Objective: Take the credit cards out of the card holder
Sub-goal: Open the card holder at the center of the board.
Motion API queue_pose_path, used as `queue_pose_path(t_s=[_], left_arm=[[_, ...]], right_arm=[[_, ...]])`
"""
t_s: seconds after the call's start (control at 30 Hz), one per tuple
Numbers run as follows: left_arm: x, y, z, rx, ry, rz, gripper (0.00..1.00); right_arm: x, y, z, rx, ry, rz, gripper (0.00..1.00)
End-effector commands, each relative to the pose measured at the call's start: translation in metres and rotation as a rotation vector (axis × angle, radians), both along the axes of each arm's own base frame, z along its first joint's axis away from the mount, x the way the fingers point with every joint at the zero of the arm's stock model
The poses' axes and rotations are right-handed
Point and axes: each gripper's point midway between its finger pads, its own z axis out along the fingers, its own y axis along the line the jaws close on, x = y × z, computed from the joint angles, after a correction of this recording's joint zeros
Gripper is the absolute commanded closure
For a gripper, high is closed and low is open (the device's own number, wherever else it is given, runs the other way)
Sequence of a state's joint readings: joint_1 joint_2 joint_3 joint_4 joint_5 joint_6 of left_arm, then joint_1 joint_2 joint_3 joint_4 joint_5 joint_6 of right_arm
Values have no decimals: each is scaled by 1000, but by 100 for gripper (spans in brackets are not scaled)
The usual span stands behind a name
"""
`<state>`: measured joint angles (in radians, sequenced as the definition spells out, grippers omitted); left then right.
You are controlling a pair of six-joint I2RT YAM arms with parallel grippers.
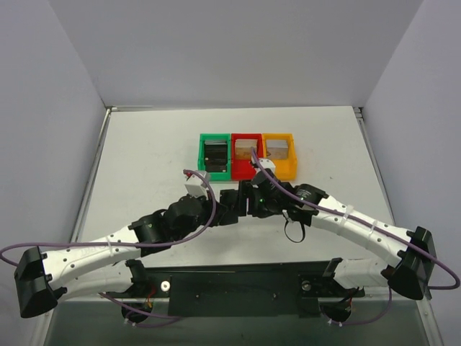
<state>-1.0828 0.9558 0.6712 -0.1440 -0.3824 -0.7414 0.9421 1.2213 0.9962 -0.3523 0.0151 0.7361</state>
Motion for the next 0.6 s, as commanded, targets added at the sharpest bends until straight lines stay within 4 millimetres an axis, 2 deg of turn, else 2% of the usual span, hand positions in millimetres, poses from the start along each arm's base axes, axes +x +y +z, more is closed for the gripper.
queue_pose_path(t_s=[0.0, 0.43, 0.57], left_arm=[[4, -12, 38, -60, -67, -12, 100], [1, -19, 30, 8, -82, -18, 100], [-2, -21, 35, -23, -91, -31, 100]], right_arm=[[8, 13, 11, 29, -4, -6, 46], [15, 15, 17, 42, -19, -37, 46], [17, 13, 7, 17, 8, -47, 48]])
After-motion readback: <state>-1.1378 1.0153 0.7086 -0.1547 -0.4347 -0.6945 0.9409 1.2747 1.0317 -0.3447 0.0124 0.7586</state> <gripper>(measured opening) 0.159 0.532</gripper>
